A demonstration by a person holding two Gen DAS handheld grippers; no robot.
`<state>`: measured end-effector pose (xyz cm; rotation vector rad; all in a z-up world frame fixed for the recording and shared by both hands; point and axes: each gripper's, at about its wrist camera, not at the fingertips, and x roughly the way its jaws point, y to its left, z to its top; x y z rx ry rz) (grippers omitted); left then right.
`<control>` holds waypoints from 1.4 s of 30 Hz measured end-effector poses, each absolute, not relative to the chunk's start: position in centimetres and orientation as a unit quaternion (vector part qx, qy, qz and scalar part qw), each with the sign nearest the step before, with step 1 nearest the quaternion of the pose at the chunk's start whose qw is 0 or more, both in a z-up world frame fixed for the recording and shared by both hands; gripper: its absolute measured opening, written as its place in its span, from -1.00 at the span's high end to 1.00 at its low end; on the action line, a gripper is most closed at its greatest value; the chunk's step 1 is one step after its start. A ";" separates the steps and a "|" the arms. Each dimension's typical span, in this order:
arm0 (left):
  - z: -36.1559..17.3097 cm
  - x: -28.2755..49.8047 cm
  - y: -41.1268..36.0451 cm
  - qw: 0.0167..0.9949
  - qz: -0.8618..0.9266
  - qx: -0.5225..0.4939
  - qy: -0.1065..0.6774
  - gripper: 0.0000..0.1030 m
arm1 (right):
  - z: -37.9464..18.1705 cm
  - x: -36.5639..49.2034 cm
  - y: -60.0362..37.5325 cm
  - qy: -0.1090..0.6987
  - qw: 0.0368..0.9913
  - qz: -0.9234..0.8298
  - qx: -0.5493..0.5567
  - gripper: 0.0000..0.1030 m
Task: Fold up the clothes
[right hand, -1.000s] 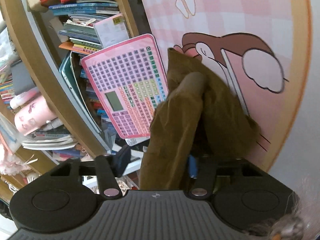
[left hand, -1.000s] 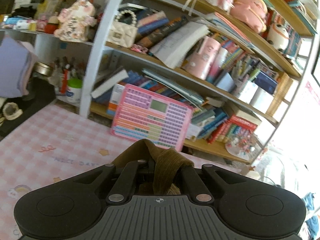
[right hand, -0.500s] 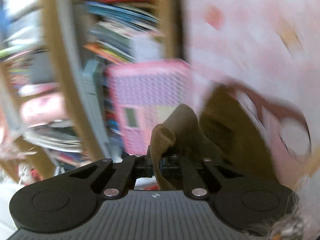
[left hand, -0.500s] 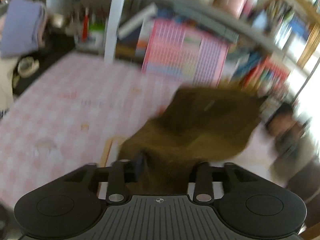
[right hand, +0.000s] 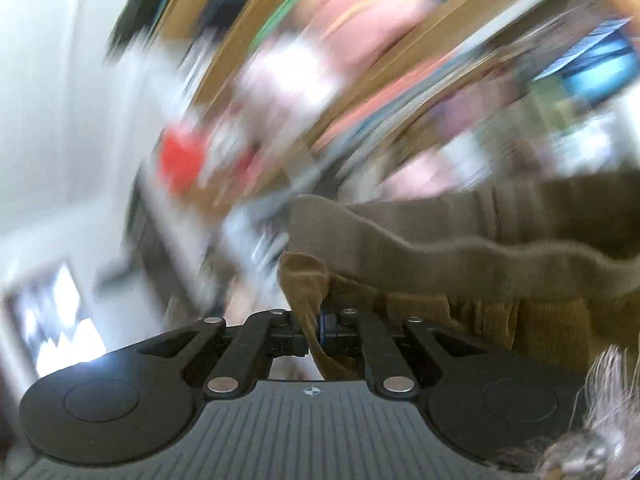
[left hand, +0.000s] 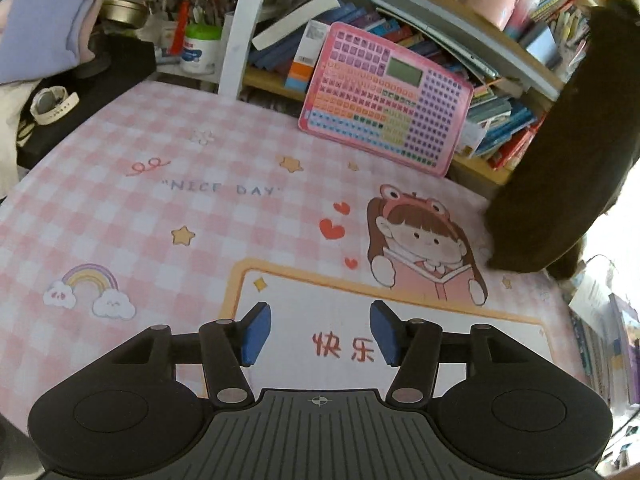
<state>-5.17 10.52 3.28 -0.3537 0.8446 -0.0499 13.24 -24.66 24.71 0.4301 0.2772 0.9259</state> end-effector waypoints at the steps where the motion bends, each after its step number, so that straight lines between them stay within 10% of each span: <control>1: 3.3 -5.1 10.9 0.897 -0.025 -0.174 0.405 -0.08 | 23.2 13.0 -22.1 0.173 0.853 0.460 0.175 0.91; 7: 2.5 -4.8 13.4 0.894 -0.019 -0.186 0.407 -0.09 | 4.4 9.7 -9.7 0.461 0.787 0.409 0.029 0.91; 12: 2.5 -3.2 13.8 0.899 -0.034 -0.166 0.403 -0.09 | -2.7 5.7 -7.1 0.534 0.761 0.368 0.021 0.90; 23: 2.6 0.6 14.1 0.910 -0.072 -0.112 0.393 -0.09 | -3.3 0.5 -1.8 0.541 0.743 0.391 0.038 0.81; 29: 2.6 2.1 12.6 0.910 -0.096 -0.089 0.394 -0.11 | -2.1 0.1 -3.4 0.539 0.738 0.401 0.063 -0.04; 42: 2.5 2.2 9.8 0.911 -0.104 -0.075 0.391 -0.11 | -0.4 -0.3 -11.6 0.526 0.767 0.345 0.130 -0.17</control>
